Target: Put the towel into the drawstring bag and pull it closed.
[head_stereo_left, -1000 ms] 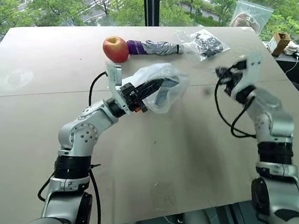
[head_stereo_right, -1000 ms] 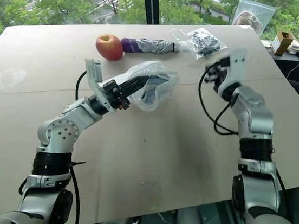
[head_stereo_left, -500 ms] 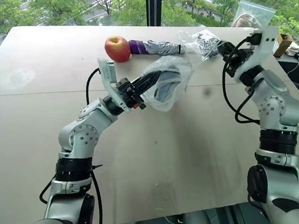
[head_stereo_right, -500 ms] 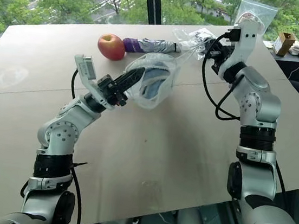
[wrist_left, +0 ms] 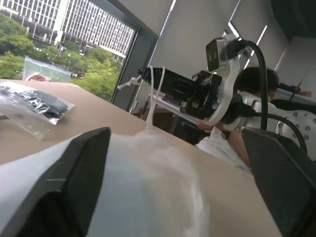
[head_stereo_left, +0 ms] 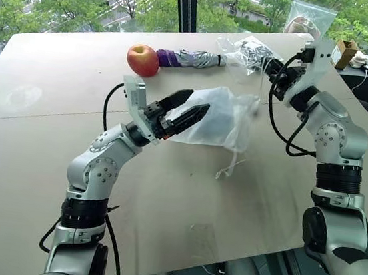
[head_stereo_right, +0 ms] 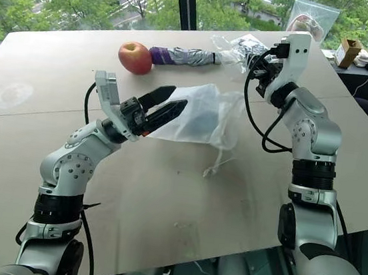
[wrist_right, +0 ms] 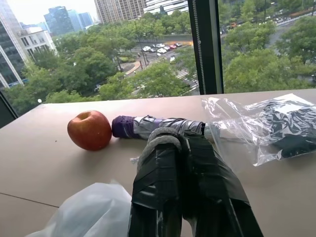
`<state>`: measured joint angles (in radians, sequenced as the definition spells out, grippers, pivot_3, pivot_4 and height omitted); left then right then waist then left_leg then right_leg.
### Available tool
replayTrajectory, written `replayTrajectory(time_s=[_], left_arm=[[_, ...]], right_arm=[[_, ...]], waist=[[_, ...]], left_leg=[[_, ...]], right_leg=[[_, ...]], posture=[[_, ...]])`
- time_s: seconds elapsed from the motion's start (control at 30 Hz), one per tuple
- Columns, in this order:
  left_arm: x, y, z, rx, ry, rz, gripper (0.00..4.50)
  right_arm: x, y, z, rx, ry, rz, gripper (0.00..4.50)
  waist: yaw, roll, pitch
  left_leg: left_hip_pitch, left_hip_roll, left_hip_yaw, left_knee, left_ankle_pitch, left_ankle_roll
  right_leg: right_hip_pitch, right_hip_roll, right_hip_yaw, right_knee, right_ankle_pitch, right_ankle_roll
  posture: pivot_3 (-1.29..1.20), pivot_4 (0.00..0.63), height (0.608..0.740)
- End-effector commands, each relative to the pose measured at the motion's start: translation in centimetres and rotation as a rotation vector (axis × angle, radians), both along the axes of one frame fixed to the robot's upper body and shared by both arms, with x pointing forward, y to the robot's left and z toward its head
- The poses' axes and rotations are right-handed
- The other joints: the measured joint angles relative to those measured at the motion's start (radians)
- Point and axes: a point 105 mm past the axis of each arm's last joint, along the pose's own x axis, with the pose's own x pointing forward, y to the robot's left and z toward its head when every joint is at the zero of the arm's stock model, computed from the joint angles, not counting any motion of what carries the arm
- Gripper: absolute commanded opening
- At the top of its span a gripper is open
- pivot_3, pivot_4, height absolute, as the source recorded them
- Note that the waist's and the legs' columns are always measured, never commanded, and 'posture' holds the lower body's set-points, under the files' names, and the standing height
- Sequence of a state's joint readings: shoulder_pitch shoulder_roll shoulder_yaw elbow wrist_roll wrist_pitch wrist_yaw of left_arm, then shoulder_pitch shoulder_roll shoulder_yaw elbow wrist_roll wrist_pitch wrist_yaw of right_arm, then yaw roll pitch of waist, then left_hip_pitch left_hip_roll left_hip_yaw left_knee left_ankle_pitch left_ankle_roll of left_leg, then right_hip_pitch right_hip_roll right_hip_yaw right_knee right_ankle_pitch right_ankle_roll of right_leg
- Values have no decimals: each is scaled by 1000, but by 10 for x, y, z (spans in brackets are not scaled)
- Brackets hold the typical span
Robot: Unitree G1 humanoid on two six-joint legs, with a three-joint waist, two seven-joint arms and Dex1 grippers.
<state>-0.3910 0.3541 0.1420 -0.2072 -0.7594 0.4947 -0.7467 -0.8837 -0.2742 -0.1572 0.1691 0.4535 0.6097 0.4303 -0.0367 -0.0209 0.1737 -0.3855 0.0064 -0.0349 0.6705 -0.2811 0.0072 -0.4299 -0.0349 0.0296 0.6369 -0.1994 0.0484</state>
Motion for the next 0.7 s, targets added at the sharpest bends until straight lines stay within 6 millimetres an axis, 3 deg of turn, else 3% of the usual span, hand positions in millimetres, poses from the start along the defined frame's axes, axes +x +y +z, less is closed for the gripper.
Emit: replayTrajectory(time_s=[0.03,0.2,0.3,0.37,0.57,0.7], left_arm=[[-7,-5,5,67,-100,-18,4455],[-13,-27,0,178,-143,-77,4455],[-42,-56,-15,196,-24,-301,4455],[-56,-65,-24,201,68,-395,4455],[-70,-61,-62,378,230,-452,4455],[-54,-62,-77,457,172,-345,4455]], right_arm=[[-10,4,21,17,-71,21,0],[-11,5,21,21,-66,19,0],[-11,6,21,26,-63,16,0],[-11,7,21,29,-62,15,0],[-12,8,18,35,-51,12,0],[-13,8,16,38,-45,10,0]], waist=[[0,0,0],[2,0,0],[2,0,0],[0,0,0],[-5,0,0],[-2,1,0]], left_leg=[[0,0,0,0,0,0],[0,0,0,0,0,0],[-1,0,0,0,0,0],[-1,0,0,0,0,0],[1,1,0,-1,0,0],[2,0,0,0,0,0]], right_leg=[[0,0,0,0,0,0],[0,0,0,-1,0,0],[0,0,0,-1,0,0],[0,0,0,-1,0,0],[0,1,1,2,0,0],[0,1,1,3,0,0]], posture=[[0,150,740],[0,150,740],[0,150,740],[0,150,740],[0,150,740],[0,150,740]])
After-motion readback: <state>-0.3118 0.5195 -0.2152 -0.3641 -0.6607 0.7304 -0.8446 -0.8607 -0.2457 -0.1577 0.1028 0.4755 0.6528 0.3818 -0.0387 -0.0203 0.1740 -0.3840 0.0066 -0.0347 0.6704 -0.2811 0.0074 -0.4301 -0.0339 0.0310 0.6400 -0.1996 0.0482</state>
